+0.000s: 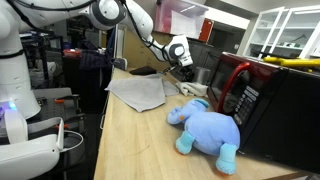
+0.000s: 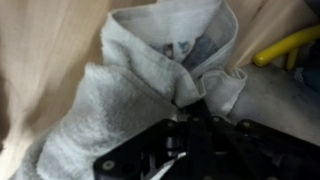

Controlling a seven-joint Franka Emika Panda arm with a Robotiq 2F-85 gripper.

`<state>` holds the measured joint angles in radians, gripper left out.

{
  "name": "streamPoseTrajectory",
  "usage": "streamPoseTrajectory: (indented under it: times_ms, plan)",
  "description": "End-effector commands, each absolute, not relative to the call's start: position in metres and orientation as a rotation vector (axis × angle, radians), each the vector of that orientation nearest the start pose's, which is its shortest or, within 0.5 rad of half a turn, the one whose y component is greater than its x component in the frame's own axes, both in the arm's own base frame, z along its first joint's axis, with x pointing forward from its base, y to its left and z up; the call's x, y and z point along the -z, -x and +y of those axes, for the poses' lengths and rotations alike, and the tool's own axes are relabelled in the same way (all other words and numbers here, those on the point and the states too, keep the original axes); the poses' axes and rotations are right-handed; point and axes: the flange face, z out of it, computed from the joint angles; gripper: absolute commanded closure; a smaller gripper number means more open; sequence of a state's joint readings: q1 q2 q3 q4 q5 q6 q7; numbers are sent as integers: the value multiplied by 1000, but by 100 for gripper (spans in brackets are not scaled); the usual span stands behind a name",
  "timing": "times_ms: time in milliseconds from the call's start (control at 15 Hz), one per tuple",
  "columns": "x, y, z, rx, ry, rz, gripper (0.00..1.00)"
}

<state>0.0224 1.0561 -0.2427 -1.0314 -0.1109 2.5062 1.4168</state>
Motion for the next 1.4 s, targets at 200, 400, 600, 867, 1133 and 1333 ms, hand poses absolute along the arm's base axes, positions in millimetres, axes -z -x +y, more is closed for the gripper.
streamPoseTrajectory:
  times_ms: [200, 400, 600, 867, 1133, 1333]
  plan:
    - [-318, -795, -119, 966, 2091, 1818, 73]
    - [-350, -781, -130, 949, 2051, 1796, 53]
    - [-389, -765, -135, 909, 2036, 1769, 30]
    - [-432, -743, -134, 801, 2051, 1709, 0]
    - [-443, -714, -127, 554, 2240, 1584, 0]
    - [-429, -689, -130, 377, 2416, 1537, 0]
